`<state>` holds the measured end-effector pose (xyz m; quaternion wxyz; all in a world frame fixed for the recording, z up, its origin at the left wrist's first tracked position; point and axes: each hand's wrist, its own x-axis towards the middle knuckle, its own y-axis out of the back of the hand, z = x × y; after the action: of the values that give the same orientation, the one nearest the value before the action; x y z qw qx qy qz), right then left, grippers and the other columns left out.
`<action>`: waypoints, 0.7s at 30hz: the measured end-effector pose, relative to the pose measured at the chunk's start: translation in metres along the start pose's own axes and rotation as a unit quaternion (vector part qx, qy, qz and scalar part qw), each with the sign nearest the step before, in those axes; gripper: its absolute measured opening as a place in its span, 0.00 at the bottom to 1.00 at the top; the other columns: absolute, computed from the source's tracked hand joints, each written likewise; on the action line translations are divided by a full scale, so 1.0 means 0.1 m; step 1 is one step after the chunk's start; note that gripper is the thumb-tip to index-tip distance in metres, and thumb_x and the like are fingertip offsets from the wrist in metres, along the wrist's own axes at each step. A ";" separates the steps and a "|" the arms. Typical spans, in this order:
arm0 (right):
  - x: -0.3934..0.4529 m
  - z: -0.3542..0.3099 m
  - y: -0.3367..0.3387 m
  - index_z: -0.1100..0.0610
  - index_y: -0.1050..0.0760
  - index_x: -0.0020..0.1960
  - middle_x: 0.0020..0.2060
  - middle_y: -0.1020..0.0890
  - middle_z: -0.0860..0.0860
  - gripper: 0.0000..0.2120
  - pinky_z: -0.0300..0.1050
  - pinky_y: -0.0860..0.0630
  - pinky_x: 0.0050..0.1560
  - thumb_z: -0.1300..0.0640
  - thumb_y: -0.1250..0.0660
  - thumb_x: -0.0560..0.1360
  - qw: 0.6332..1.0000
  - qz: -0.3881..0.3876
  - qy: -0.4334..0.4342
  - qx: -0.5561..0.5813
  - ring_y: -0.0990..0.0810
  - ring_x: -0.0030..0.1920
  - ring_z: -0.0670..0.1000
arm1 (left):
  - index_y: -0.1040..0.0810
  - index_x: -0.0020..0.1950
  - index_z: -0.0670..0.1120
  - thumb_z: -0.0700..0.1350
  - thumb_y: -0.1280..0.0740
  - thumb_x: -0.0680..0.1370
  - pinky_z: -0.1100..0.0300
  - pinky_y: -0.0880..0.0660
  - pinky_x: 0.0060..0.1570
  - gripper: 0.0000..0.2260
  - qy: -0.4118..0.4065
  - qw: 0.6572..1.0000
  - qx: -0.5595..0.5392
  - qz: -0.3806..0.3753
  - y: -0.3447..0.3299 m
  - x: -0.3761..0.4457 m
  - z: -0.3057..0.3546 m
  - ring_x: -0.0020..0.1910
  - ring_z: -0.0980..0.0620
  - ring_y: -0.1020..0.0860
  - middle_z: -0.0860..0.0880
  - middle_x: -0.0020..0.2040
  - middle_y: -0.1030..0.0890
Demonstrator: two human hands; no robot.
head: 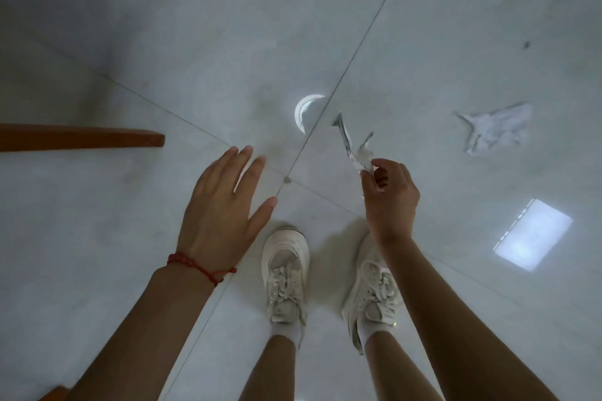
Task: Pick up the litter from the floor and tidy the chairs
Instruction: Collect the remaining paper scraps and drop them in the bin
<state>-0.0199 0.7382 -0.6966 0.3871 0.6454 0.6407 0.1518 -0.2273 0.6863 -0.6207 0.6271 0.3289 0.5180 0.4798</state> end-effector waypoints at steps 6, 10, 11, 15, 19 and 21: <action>0.05 -0.27 1.21 0.62 0.22 0.48 0.37 0.22 0.54 0.08 0.34 0.29 0.39 0.65 0.29 0.69 0.998 0.068 -0.004 0.012 0.23 0.34 0.50 | 0.27 0.64 0.37 0.57 0.51 0.80 0.48 0.35 0.62 0.27 -0.049 0.999 -0.005 0.010 0.76 0.24 0.67 0.64 0.40 0.31 0.37 0.63 0.26; 0.09 -0.31 1.97 0.62 0.23 0.50 0.36 0.22 0.53 0.09 0.27 0.32 0.39 0.64 0.29 0.70 0.992 0.119 -0.035 0.019 0.23 0.35 0.49 | 0.27 0.63 0.37 0.56 0.50 0.80 0.49 0.35 0.62 0.26 -0.092 0.996 0.000 0.013 1.15 0.45 1.17 0.64 0.41 0.32 0.37 0.63 0.26; 0.10 -0.31 2.14 0.62 0.23 0.50 0.36 0.22 0.53 0.09 0.26 0.33 0.39 0.64 0.29 0.70 0.990 0.134 -0.046 0.021 0.23 0.35 0.49 | 0.27 0.63 0.37 0.55 0.50 0.80 0.49 0.35 0.61 0.26 -0.104 0.995 0.003 0.014 1.23 0.51 1.30 0.64 0.41 0.31 0.37 0.63 0.26; 0.16 -0.24 2.71 0.62 0.23 0.49 0.36 0.22 0.54 0.09 0.26 0.31 0.38 0.64 0.28 0.70 0.977 0.192 -0.082 0.033 0.24 0.34 0.50 | 0.26 0.63 0.37 0.57 0.52 0.80 0.49 0.35 0.61 0.28 -0.147 0.989 0.007 0.015 1.47 0.78 1.83 0.63 0.40 0.29 0.37 0.63 0.25; 0.21 -0.11 3.08 0.62 0.23 0.50 0.37 0.21 0.54 0.09 0.27 0.30 0.39 0.63 0.29 0.71 0.962 0.237 -0.124 0.048 0.24 0.35 0.51 | 0.26 0.62 0.37 0.57 0.53 0.81 0.50 0.34 0.62 0.28 -0.216 0.976 0.010 0.002 1.53 1.05 2.32 0.63 0.40 0.29 0.37 0.62 0.25; 0.23 -0.07 3.17 0.63 0.23 0.50 0.36 0.22 0.54 0.09 0.25 0.31 0.39 0.63 0.29 0.71 0.957 0.250 -0.136 0.048 0.24 0.35 0.51 | 0.26 0.62 0.37 0.57 0.53 0.81 0.48 0.33 0.61 0.28 -0.244 0.970 0.013 -0.004 1.51 1.16 2.47 0.62 0.39 0.28 0.37 0.62 0.25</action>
<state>0.2029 0.8000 -0.4787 0.3884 0.8175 0.4069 0.1238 -0.0285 0.8659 -0.4610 0.7320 0.4422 0.3570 0.3757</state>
